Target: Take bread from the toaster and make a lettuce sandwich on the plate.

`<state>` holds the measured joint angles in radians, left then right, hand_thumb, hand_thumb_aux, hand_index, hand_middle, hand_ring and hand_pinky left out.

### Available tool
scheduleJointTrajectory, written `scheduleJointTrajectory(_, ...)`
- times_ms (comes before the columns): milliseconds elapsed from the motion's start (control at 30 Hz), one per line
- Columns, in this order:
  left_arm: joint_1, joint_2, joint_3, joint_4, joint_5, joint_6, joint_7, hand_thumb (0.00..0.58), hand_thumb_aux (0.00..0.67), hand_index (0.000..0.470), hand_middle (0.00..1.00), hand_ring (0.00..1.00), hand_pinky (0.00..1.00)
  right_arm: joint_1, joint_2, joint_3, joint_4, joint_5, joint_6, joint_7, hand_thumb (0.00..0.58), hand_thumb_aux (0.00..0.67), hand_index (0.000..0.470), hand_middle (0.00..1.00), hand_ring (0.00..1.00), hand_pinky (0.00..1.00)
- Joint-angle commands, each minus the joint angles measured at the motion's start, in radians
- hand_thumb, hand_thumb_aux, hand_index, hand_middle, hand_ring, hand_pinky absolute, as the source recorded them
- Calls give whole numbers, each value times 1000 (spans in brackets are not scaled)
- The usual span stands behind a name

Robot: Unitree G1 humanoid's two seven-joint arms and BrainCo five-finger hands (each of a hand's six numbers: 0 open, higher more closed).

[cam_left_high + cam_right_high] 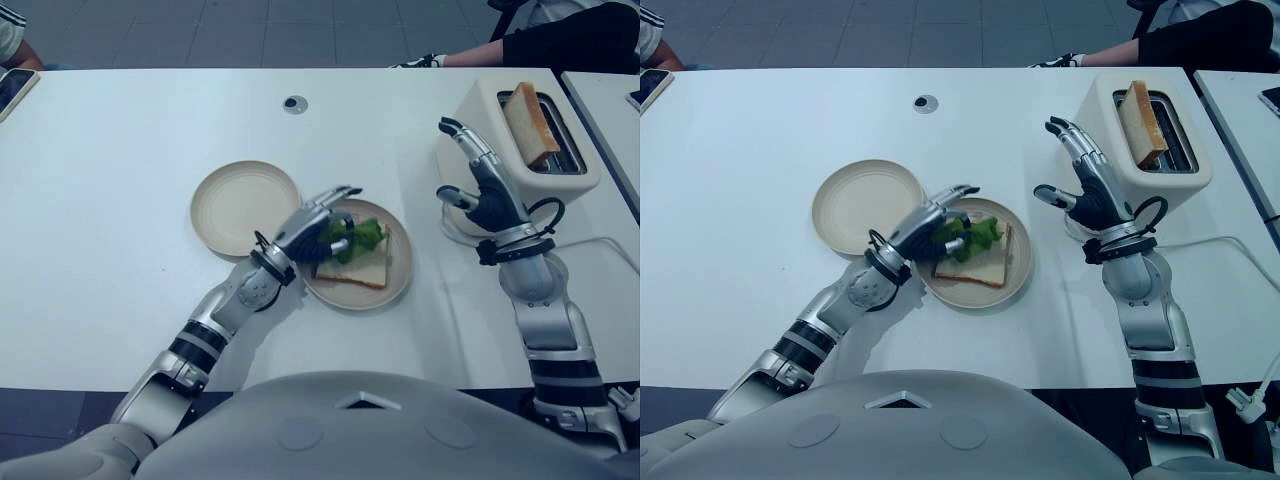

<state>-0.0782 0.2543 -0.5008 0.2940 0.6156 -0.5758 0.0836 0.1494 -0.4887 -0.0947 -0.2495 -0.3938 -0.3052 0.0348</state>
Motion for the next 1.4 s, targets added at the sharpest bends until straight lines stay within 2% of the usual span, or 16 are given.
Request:
scheduleJointTrajectory(33,-9,19,-30,22,9,-33,-42,580,670,470,0,0,0,8,-23,-98,-17,-7,9,-28,0,0,0,0,0,0)
scheduleJointTrajectory(167,-12,21,-29,32,20,-33,-38,580,670,470,0,0,0,13,-15,-197,-56,-44,26,-92,0,0,0,0,0,0)
scheduleJointTrajectory(200,-16,23,-30,41,37,-25,-30,559,544,382,0,0,0,15,-11,-224,-80,-61,33,-110,0,0,0,0,0,0)
scheduleJointTrajectory(233,-17,25,-30,45,51,-18,-21,420,318,223,0,0,0,15,-7,-251,-111,-73,47,-121,0,0,0,0,0,0)
scheduleJointTrajectory(267,-15,26,-28,45,58,-13,-17,0,0,0,0,0,0,15,-4,-280,-139,-87,68,-132,0,0,0,0,0,0)
scheduleJointTrajectory(400,-9,33,-13,41,83,6,13,0,0,0,0,0,0,16,-62,-345,-8,-244,218,-167,0,0,0,0,0,0)
scheduleJointTrajectory(667,29,33,44,-62,68,8,95,0,0,0,0,0,0,-70,-92,-171,215,-359,307,-165,0,0,0,0,0,0)
scheduleJointTrajectory(700,36,29,57,-86,56,2,107,0,0,0,0,0,0,-92,-100,-154,230,-362,308,-163,40,24,17,0,0,0)
scheduleJointTrajectory(733,41,26,68,-105,47,-5,119,0,0,0,0,0,0,-110,-105,-140,241,-361,306,-162,313,215,151,0,0,0)
scheduleJointTrajectory(800,52,23,92,-133,31,-15,139,0,0,0,0,0,0,-134,-106,-126,235,-359,307,-174,535,483,339,0,0,0)
scheduleJointTrajectory(833,58,22,103,-141,22,-18,146,0,0,0,0,0,0,-138,-106,-127,227,-355,308,-183,580,670,470,294,294,294)
scheduleJointTrajectory(867,65,21,112,-148,12,-19,149,0,0,0,0,0,0,-136,-106,-133,216,-351,306,-195,580,670,470,800,800,800)
scheduleJointTrajectory(900,70,21,118,-151,6,-19,148,0,0,0,0,0,0,-130,-107,-140,203,-351,304,-207,580,670,470,1000,1000,1000)
scheduleJointTrajectory(1200,103,22,175,-151,-26,-13,155,0,0,0,0,0,0,-113,-88,-199,35,-320,225,-332,580,670,470,1000,1000,1000)
scheduleJointTrajectory(1300,103,1,232,-166,-45,-13,207,0,0,0,0,0,0,-124,-53,-193,-104,-288,85,-427,580,670,470,1000,1000,1000)
scheduleJointTrajectory(1400,110,-20,283,-171,-36,-16,284,0,0,0,0,0,0,-98,-27,-40,-138,-97,-119,-340,580,670,470,1000,1000,1000)
